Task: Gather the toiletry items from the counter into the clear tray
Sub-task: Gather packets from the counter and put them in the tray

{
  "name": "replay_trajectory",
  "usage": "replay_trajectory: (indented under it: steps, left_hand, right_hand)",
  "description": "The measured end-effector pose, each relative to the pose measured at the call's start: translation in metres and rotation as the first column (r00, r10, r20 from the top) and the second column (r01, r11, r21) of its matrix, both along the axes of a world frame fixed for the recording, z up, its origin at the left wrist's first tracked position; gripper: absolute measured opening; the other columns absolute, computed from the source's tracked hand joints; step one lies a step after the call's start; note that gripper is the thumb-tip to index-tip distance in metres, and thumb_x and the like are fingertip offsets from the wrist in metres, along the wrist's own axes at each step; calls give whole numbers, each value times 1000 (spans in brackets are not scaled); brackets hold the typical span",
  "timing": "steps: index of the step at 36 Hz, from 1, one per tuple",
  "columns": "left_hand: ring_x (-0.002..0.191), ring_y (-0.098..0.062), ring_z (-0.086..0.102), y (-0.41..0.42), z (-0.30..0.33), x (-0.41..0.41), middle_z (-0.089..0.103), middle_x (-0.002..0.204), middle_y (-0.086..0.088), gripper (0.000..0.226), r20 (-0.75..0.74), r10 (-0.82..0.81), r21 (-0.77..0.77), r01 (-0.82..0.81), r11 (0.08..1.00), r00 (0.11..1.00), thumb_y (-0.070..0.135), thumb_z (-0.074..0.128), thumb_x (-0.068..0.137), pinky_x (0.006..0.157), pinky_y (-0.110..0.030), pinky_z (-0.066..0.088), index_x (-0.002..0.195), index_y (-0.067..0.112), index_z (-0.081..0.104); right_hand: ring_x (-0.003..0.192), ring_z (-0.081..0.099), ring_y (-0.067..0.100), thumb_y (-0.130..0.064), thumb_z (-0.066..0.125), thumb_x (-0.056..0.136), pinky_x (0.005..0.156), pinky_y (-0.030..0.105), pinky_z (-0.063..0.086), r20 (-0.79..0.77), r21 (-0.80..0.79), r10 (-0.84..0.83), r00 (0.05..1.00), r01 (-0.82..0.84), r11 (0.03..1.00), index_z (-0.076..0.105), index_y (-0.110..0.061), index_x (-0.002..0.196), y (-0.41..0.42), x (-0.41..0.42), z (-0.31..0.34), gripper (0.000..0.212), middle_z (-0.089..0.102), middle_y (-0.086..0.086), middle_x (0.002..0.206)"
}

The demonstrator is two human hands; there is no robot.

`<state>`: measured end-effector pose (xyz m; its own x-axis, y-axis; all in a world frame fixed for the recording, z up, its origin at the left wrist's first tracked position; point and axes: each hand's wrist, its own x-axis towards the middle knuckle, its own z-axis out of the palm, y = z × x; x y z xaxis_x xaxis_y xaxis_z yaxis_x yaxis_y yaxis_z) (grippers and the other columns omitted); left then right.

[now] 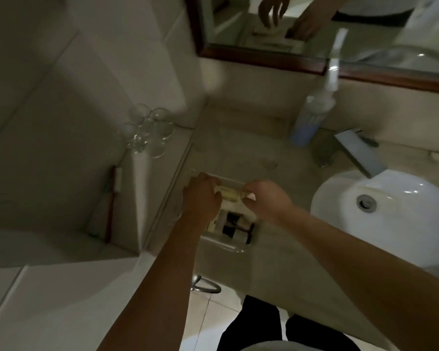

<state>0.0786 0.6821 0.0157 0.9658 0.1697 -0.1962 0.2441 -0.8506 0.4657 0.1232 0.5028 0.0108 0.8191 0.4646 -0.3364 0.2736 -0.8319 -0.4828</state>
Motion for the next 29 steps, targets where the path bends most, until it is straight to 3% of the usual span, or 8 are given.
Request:
replay_trajectory:
  steps: [8,13,17,20,25,29]
  left_hand:
    - [106,-31,57,-146,37,41,62,116,-9,31,66,-274,4,275,962,959,17,63,83,94,-42,45,114,18,66]
    - [115,-29,54,-264,50,55,58,123,-7,35,33,-482,71,479,875,875,21,60,85,95,-37,43,121,21,61]
    - [114,-29,54,-366,52,57,57,121,-8,32,55,-613,86,608,789,788,21,61,86,98,-39,43,118,21,62]
    - [117,-26,51,-443,52,53,54,124,-4,32,22,-647,98,642,760,762,25,59,87,100,-38,42,119,24,61]
    - [123,-23,47,-559,47,47,50,130,0,32,-56,-671,86,674,734,739,29,55,91,101,-39,42,123,26,56]
    - [121,-25,51,-633,39,43,52,128,-2,33,-90,-646,42,651,758,758,27,57,89,98,-38,45,123,26,59]
  right_hand:
    - [117,53,33,-30,62,84,92,42,49,65,22,-328,942,328,945,56,-20,129,-160,5,38,46,58,11,124]
    - [126,46,26,-32,61,88,103,43,42,88,49,-524,847,521,852,52,-26,131,-282,-17,52,44,49,5,138]
    - [128,46,26,-28,60,90,103,38,37,107,68,-625,773,622,780,51,-22,132,-391,-41,56,43,50,3,137]
    - [130,43,27,-27,57,90,106,38,34,87,69,-688,720,685,725,50,-21,134,-472,-57,50,45,50,4,137]
    - [123,47,28,-26,59,88,102,40,42,63,39,-761,646,760,648,52,-21,132,-596,-84,40,44,51,7,132]
    - [124,48,28,-25,59,86,102,43,43,11,29,-794,607,794,607,51,-22,131,-675,-96,25,45,51,6,132]
